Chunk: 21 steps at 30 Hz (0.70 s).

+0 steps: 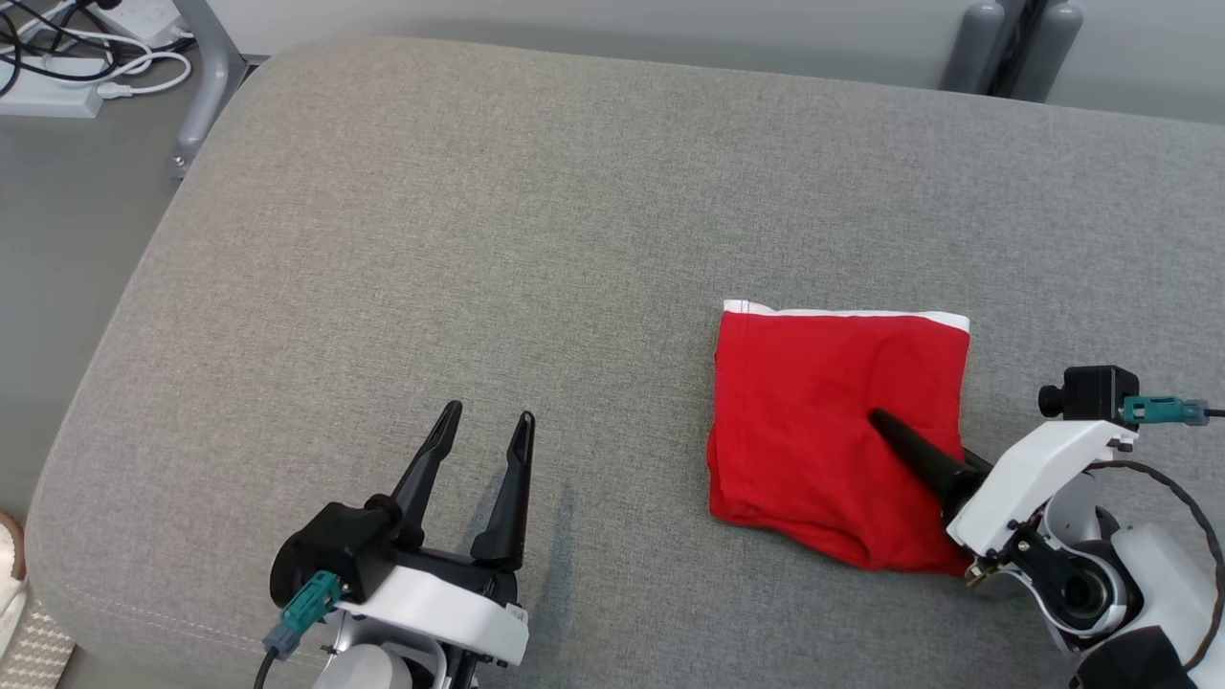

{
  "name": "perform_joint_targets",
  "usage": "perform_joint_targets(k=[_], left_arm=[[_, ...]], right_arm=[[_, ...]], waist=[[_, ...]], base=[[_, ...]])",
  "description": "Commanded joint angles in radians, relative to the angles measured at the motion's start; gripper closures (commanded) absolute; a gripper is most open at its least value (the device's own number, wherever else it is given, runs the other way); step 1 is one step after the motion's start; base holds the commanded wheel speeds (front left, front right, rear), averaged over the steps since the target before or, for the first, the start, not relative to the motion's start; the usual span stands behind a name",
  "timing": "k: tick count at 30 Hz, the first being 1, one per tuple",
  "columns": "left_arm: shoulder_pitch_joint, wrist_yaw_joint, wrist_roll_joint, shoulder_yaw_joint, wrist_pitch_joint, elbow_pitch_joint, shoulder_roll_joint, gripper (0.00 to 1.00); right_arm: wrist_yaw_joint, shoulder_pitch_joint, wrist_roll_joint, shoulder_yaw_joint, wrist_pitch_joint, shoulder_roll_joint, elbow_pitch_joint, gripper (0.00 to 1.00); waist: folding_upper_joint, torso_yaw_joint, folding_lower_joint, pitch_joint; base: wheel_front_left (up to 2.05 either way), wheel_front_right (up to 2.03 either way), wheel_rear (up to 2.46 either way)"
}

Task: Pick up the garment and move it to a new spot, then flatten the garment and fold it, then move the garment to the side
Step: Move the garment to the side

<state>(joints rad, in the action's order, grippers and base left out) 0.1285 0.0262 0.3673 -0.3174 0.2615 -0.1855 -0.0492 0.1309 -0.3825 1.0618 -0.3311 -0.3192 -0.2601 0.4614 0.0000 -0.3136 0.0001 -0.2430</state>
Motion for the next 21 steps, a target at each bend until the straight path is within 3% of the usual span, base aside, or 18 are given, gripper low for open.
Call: perform_joint_targets(k=[1,11,21], left_arm=[[0.015,-0.005,0.001,0.004,0.004,-0.003,-0.004,0.0],[-0.002,0.008,-0.026,0.007,0.004,0.004,-0.003,0.0],[0.061,0.019,-0.052,-0.025,0.004,0.012,-0.003,0.0]], right_arm=[[-0.001,0.011,-0.008,-0.019,0.021,-0.001,0.015,1.0],[-0.001,-0.03,-0.149,-0.139,0.192,-0.136,-0.045,1.0],[-0.001,-0.136,-0.262,-0.296,0.215,-0.316,-0.153,1.0]], waist=[[0.0,0.005,-0.0001,0.004],[0.0,0.094,-0.0001,0.038],[0.0,0.256,-0.0001,-0.018]], base=[[0.0,0.0,0.0],[0.0,0.0,0.0],[0.0,0.0,0.0]])
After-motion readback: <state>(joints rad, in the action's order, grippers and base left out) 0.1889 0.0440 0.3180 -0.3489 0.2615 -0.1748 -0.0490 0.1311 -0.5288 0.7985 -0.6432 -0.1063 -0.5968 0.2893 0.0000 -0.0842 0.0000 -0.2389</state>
